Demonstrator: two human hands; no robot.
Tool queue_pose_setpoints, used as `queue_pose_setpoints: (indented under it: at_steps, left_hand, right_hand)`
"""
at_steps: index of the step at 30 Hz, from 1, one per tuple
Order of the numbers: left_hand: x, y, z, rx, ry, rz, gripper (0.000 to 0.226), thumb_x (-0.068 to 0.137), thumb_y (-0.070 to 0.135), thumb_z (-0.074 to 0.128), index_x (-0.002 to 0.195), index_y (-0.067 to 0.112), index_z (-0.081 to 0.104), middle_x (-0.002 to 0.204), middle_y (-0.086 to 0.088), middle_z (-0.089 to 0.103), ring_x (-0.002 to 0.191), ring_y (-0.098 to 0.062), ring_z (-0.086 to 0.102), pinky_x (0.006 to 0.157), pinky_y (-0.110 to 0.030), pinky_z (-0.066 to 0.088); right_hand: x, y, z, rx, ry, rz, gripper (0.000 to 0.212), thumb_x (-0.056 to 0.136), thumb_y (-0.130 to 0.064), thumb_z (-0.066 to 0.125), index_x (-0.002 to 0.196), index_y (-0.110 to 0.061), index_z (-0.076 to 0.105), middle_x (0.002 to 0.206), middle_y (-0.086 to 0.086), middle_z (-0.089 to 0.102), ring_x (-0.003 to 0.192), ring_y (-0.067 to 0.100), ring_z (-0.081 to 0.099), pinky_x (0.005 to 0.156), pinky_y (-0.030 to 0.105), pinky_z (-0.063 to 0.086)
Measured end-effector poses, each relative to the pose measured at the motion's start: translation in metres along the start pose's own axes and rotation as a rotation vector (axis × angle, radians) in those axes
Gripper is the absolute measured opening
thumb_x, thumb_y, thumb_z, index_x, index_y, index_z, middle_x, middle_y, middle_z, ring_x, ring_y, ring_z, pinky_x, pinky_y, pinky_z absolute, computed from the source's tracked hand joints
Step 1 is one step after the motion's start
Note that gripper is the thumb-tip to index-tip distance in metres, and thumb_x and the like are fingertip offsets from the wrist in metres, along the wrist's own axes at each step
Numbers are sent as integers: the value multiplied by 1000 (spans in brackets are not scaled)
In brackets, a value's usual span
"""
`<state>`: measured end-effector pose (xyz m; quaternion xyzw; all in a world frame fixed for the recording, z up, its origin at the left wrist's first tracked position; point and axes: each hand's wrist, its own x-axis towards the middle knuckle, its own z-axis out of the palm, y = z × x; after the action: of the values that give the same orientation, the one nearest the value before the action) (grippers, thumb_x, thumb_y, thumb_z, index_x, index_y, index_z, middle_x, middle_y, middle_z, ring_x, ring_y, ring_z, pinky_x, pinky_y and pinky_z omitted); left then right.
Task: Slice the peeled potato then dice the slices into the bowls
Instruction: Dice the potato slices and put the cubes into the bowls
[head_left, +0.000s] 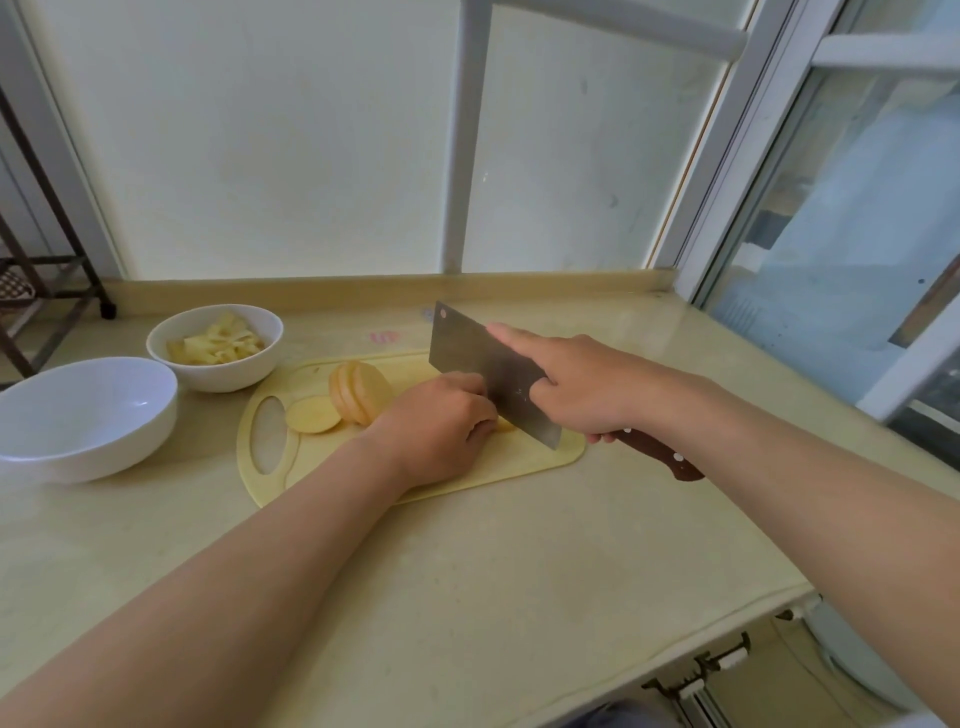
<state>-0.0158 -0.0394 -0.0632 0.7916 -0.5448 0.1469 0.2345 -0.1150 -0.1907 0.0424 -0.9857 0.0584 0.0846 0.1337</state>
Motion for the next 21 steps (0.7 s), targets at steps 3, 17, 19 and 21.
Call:
queue_pose_setpoints:
  at_steps: [3, 17, 19, 21]
  left_hand:
    - [0, 2, -1, -10, 13, 9, 17, 89, 16, 60, 82, 11, 74, 81, -3, 61, 73, -22, 56, 63, -35, 51]
    - [-1, 2, 0, 20, 39, 27, 18, 87, 18, 59, 81, 9, 73, 79, -5, 60, 70, -24, 57, 56, -34, 50]
    - [-1, 2, 0, 22, 34, 26, 20, 87, 19, 57, 81, 9, 73, 79, -6, 60, 71, -24, 57, 55, -34, 50]
    - [-1, 1, 1, 21, 23, 25, 21, 88, 20, 56, 82, 9, 73, 80, -5, 60, 71, -24, 57, 56, -36, 51]
  right_hand:
    - [-1, -3, -1, -19, -16, 7, 81, 98, -11, 30, 155, -63, 6, 90, 0, 57, 54, 25, 61, 60, 45, 62]
    - [-7, -15, -3, -178, -39, 5, 82, 100, -9, 33, 158, -57, 0, 82, 2, 54, 58, 26, 61, 64, 43, 61]
    - [-9, -16, -3, -214, -48, 5, 85, 99, -7, 33, 158, -57, -1, 81, 4, 54, 58, 27, 62, 65, 42, 61]
    - [-11, -15, -3, -247, -55, 8, 86, 99, -8, 33, 157, -58, -3, 84, 4, 54, 61, 29, 64, 64, 41, 60]
